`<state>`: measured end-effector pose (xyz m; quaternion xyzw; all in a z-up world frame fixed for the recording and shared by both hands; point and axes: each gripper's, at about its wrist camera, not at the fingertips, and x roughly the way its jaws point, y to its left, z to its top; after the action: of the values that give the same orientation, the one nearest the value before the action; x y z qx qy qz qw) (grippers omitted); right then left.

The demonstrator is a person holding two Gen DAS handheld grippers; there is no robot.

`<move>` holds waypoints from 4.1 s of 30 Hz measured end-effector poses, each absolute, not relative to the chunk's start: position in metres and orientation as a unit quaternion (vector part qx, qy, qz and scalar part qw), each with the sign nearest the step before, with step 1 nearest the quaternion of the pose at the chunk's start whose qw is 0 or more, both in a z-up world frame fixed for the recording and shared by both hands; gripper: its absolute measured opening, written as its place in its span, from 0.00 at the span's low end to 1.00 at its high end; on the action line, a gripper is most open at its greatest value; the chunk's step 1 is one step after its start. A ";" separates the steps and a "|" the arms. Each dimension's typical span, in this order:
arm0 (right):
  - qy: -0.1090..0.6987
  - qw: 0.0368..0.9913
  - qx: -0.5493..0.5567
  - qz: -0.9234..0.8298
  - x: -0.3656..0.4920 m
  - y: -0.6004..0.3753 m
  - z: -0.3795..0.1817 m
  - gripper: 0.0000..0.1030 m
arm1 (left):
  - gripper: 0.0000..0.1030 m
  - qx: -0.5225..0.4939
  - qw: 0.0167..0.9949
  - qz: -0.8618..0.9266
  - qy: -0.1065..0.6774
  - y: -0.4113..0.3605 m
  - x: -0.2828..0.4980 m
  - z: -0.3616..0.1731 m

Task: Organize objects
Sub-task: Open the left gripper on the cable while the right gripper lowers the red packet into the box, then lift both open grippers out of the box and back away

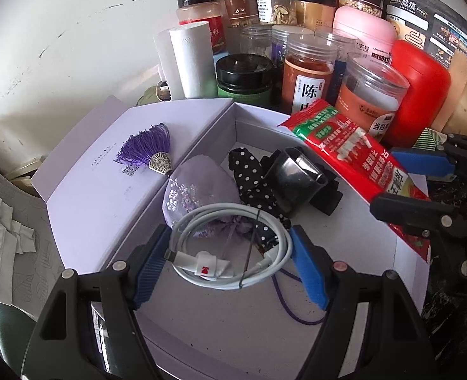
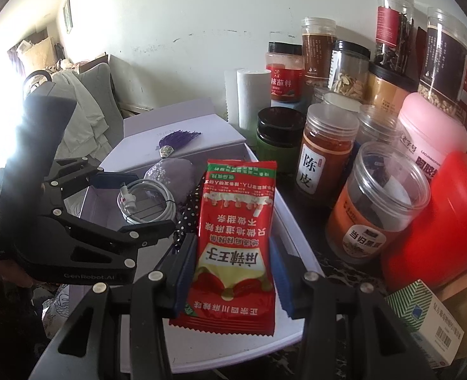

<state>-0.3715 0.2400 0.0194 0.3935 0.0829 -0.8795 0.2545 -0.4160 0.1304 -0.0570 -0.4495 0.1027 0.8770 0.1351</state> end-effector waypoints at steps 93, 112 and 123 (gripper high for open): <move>0.110 0.225 0.283 -0.926 -0.212 0.254 0.174 0.54 | 0.76 -0.362 0.039 0.927 0.087 0.104 -0.230 0.132; 0.122 0.261 0.257 -0.922 -0.128 0.247 0.181 0.58 | 0.83 -0.339 0.006 0.937 0.082 0.082 -0.124 0.158; 0.124 0.282 0.275 -0.911 -0.100 0.239 0.154 0.58 | 0.84 -0.358 -0.005 0.931 0.065 0.065 -0.086 0.130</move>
<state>-0.1005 0.2386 0.1543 0.2755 0.1244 -0.9105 0.2821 -0.0858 0.0653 0.1299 -0.3579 0.0652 0.9315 -0.0052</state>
